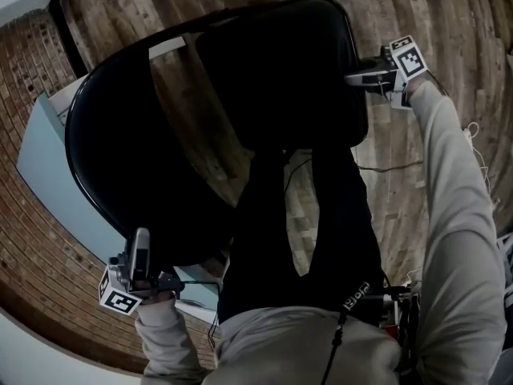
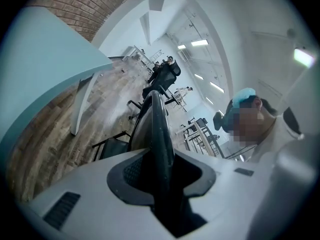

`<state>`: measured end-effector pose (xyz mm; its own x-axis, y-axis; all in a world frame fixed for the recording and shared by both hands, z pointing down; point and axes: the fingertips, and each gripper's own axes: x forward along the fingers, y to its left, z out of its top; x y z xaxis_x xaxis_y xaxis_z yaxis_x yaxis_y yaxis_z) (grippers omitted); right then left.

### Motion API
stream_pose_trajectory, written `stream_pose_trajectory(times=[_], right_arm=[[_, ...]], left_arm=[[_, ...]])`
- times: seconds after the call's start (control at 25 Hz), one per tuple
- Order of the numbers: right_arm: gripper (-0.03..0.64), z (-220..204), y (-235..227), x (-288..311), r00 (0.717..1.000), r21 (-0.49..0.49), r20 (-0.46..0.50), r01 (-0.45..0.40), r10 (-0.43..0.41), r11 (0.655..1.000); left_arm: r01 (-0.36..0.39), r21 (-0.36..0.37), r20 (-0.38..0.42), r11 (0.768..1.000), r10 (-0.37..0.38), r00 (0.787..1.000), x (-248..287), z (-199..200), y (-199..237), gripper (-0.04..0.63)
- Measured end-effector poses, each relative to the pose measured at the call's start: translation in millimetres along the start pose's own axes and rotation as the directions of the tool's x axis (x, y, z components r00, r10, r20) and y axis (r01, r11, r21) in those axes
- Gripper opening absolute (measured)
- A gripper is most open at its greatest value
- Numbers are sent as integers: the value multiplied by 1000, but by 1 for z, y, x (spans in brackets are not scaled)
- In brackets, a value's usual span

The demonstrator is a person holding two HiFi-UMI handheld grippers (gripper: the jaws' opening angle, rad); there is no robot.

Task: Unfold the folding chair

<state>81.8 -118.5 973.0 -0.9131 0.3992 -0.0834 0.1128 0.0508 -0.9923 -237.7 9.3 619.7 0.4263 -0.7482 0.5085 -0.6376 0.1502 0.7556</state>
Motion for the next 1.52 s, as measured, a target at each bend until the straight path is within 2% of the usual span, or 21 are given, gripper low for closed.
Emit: stream_pose_trajectory(times=[0.24,0.48,0.68,0.84,0.96,1.0,1.04,1.08,1.12,1.16,1.24,1.36,1.44,1.52], right_arm=[[156,-5,-28,-19,993,-7,30,-113,113,994],[167,-13,-64,-41,987,10,77,-142,141,990],[153,-17,-63,-49,961,-41,92,-259,261,965],[153,-10,-64,-49,954,-69,159,-246,254,967],[163,-10,-65,-49,959,-55,222,-168,176,984],[179,-11,-68,-53,963,-48,240,-113,121,992],[226,-12,-71,-59,964,-35,262,-44,52,998],[273,-13,-75,-66,958,-13,287,24,-19,1000],[286,-14,-78,-74,947,17,311,84,-85,996],[301,-15,-79,-83,932,43,333,139,-145,989],[318,-18,-76,-100,888,69,366,271,-277,960],[321,-24,-50,-132,775,52,416,503,-477,863],[321,-14,-5,-140,715,-2,475,584,-514,811],[324,5,47,-136,678,-61,519,637,-521,769]], left_arm=[[-29,9,-13,1000,29,1000,2,-8,24,114],[35,-12,1,999,-35,999,10,-14,54,110],[61,-18,0,998,-61,998,12,-14,56,112],[60,-13,6,998,-60,998,16,-13,56,112],[35,-4,-5,999,-35,999,16,-15,58,112],[20,17,0,1000,-20,1000,17,-16,58,112],[-4,49,16,999,3,1000,17,-13,58,112],[-34,86,51,996,30,998,15,-5,57,154],[-65,117,108,991,52,993,10,9,56,266],[-93,142,171,985,69,983,4,27,55,322],[-146,206,235,968,96,967,-8,54,48,380],[-209,301,228,930,143,963,-27,65,34,405],[-218,323,243,921,142,960,-41,70,20,405],[-199,343,265,918,109,958,-51,75,4,405]])
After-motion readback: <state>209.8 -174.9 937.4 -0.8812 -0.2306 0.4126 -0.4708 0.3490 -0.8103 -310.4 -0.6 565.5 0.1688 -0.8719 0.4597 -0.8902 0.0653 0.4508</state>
